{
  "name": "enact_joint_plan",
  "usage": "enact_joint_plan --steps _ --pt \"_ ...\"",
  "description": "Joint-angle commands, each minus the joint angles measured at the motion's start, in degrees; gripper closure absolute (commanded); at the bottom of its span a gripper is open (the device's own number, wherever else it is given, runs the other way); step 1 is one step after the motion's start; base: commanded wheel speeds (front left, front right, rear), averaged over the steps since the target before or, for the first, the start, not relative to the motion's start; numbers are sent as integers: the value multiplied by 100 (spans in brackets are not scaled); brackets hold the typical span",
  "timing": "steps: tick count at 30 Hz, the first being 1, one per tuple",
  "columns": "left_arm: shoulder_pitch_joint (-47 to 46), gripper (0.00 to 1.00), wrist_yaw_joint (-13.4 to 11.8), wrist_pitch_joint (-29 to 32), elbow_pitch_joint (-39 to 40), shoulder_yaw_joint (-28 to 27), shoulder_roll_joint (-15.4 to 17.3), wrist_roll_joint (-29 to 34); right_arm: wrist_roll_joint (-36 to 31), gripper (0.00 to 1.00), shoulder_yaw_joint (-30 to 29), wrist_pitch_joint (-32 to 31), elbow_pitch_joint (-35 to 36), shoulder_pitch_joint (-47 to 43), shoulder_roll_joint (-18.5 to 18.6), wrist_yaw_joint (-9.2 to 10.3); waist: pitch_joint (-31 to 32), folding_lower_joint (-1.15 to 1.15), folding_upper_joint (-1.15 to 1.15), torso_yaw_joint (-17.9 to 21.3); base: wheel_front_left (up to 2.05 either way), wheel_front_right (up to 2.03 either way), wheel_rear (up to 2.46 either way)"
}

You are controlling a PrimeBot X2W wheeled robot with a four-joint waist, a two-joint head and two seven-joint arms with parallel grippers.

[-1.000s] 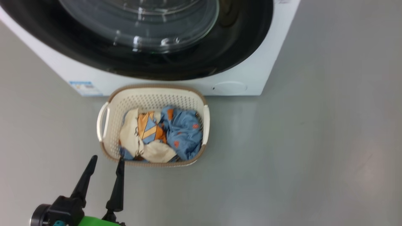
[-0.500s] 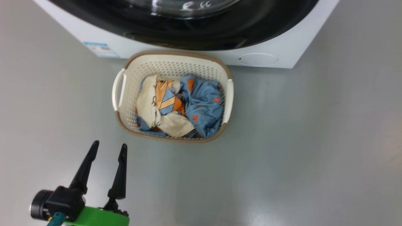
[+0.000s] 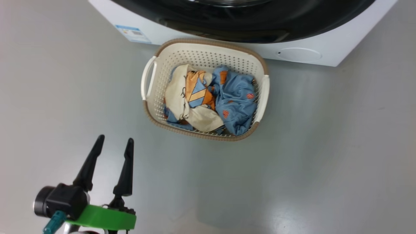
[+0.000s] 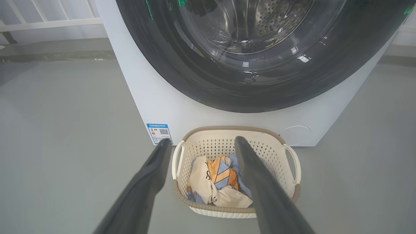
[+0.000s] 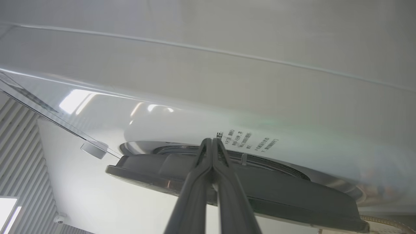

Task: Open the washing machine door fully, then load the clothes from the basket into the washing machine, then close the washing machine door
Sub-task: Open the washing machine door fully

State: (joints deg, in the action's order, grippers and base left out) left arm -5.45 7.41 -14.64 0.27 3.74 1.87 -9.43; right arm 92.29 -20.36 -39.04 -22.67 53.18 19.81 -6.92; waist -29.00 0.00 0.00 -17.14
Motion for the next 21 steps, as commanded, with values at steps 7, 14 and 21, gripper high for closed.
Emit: enact_joint_plan --steps 7,14,21 --pt "-171 0 8 -36 143 -206 101 -215 -204 100 222 -66 107 278 -9 -57 -120 0 0 -328 0 0 0" --pt "-150 0 -30 -36 158 -100 101 -341 -288 100 299 -80 79 346 7 -57 -152 0 0 -482 0 0 0" --pt "-152 0 -90 -36 194 -20 101 -420 -338 100 391 -88 66 419 -2 -57 -186 0 0 -588 0 0 0"
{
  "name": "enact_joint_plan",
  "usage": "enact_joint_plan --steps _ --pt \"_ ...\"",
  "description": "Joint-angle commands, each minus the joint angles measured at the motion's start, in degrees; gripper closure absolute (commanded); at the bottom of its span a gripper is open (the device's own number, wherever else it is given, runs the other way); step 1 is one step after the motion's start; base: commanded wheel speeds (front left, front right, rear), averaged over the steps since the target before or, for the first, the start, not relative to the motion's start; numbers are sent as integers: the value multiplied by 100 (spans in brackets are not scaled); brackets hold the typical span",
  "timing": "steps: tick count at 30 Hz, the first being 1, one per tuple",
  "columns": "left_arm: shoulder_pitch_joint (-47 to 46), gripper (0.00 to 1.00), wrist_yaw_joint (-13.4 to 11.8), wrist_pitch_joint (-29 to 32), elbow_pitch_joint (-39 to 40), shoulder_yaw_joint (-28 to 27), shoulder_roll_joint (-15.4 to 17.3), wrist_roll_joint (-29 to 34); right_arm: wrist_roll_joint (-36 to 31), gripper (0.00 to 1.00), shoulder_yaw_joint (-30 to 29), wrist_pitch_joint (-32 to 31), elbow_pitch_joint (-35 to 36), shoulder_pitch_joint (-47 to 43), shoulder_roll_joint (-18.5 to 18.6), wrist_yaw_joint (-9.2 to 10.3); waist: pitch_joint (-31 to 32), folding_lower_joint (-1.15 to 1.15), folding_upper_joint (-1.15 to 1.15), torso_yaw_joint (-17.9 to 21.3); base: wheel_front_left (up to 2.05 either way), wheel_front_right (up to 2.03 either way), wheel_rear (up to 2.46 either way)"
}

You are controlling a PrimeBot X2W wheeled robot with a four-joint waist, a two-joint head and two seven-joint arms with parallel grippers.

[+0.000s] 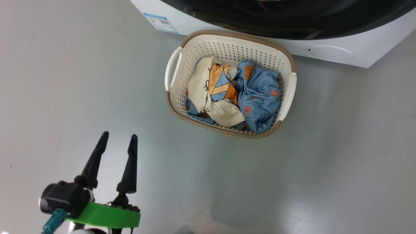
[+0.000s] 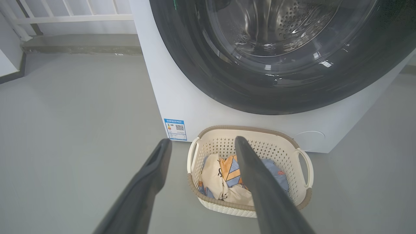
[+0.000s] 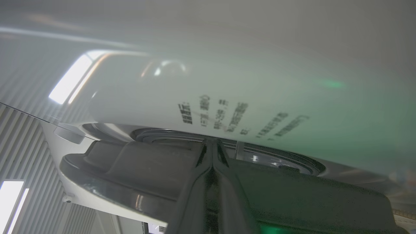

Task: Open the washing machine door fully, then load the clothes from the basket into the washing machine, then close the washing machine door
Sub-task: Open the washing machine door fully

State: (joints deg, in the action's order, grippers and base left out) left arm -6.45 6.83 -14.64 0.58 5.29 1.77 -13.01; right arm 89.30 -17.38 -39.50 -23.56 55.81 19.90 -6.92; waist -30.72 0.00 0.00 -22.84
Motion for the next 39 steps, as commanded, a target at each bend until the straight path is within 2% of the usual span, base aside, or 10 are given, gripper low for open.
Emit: enact_joint_plan --steps 1,18,39 --pt "-52 0 -40 -36 172 -164 111 -72 -43 100 108 -46 157 166 -17 -57 -23 0 0 -28 0 0 0" --pt "-83 0 -132 -36 169 -106 110 -163 -110 100 510 -252 252 165 -151 -57 -2 0 0 1 0 0 0" --pt "-220 0 -56 -36 -22 -221 110 -183 -328 100 1689 -804 862 -1067 -463 -57 759 0 0 540 0 0 0"
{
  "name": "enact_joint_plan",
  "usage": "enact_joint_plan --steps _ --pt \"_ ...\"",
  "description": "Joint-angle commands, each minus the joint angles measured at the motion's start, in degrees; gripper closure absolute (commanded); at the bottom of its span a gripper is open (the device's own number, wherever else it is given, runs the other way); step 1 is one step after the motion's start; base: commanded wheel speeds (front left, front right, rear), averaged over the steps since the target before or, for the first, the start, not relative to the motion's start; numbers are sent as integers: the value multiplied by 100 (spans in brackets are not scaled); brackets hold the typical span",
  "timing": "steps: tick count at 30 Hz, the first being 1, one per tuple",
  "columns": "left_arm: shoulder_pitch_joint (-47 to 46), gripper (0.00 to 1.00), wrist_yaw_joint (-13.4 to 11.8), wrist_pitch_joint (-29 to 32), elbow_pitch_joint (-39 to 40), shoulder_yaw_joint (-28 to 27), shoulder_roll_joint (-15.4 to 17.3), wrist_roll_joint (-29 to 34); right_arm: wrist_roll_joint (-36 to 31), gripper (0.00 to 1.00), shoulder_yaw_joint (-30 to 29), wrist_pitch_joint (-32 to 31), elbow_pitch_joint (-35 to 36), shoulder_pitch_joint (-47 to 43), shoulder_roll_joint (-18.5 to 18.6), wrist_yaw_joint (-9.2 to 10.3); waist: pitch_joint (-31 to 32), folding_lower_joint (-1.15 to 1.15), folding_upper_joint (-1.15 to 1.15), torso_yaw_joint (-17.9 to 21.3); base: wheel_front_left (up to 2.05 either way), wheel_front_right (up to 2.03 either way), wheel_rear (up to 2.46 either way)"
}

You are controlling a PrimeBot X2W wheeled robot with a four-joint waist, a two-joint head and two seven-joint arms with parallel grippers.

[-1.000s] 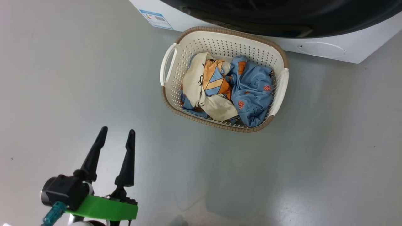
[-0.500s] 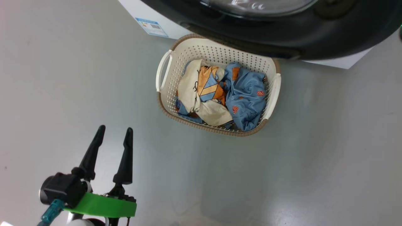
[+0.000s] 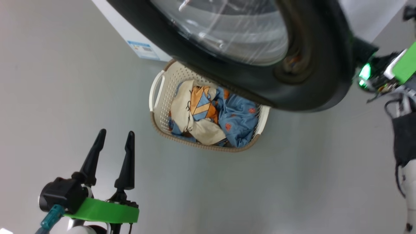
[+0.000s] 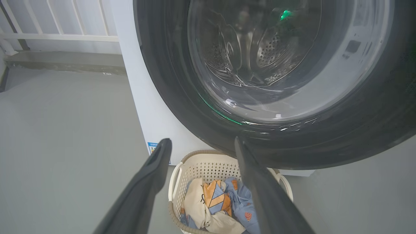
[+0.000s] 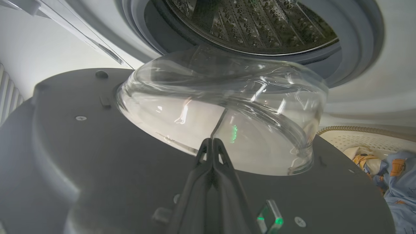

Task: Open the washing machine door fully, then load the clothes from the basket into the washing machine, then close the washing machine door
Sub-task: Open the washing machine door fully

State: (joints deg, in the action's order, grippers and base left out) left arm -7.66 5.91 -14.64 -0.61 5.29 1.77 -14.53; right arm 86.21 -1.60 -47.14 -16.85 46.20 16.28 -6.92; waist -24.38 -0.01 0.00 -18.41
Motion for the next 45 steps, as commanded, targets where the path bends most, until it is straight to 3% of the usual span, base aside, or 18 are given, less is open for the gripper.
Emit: enact_joint_plan --steps 1,11,24,45 --pt "-91 0 39 -36 94 -235 110 -31 -10 100 151 -32 231 -174 -129 -57 174 0 0 124 0 0 0" --pt "-35 0 65 -36 36 -349 110 -45 -57 100 762 -27 722 -874 -332 -57 617 0 0 284 0 0 0" --pt "72 0 84 -36 13 -366 110 -147 -66 100 1581 262 1272 -1515 -630 -57 903 0 0 196 0 0 0" --pt "151 0 59 -36 -2 -352 110 -249 44 100 2677 1031 1136 -1799 -1088 -57 1248 0 0 4 0 0 0"
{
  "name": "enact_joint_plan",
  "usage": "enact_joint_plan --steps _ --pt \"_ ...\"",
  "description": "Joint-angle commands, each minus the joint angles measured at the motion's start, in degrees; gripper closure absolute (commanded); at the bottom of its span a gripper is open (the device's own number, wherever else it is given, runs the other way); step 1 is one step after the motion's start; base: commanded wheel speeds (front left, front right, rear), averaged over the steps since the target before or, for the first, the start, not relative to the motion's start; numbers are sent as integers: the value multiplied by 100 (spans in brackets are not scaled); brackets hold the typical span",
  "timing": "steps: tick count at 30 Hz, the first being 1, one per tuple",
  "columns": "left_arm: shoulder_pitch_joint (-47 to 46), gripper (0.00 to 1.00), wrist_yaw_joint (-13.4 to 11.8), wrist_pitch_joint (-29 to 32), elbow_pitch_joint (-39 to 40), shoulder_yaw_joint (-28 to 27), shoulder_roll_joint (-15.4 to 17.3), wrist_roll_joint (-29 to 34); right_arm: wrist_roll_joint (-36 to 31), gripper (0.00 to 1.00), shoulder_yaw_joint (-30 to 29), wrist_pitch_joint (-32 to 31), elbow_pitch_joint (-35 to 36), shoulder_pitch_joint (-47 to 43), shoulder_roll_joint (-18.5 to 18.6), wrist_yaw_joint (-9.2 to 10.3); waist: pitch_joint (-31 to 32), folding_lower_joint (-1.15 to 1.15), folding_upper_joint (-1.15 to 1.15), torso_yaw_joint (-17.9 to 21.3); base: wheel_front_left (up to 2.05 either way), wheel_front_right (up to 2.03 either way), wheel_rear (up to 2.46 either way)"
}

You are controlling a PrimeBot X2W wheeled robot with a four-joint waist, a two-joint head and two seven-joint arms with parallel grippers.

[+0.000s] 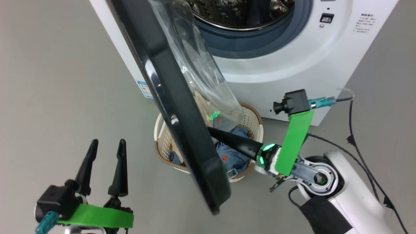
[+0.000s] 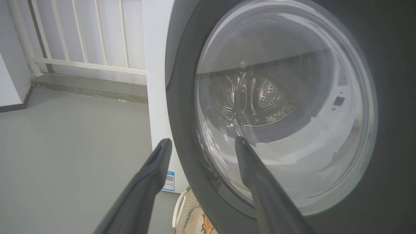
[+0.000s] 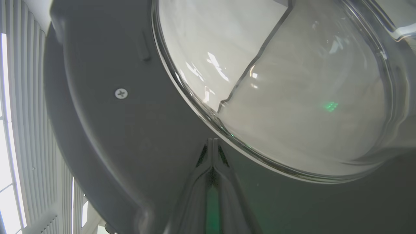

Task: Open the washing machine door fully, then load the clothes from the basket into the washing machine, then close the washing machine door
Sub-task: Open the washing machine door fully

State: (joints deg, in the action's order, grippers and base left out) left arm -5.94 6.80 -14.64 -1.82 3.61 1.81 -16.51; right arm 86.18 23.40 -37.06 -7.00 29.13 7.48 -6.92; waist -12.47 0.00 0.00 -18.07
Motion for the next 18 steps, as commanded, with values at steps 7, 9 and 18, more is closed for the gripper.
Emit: enact_joint_plan --steps 7,9,18 --pt "24 0 -26 -36 98 -140 107 -64 105 100 446 292 -22 -128 -305 -57 204 0 0 -71 0 0 0" --pt "43 0 -26 -36 93 -132 107 -64 131 100 539 374 -71 -135 -336 -57 244 0 0 -73 0 0 0" --pt "86 0 -23 -36 55 -84 107 -63 270 100 794 651 -245 -147 -401 -57 380 0 0 -76 0 0 0"
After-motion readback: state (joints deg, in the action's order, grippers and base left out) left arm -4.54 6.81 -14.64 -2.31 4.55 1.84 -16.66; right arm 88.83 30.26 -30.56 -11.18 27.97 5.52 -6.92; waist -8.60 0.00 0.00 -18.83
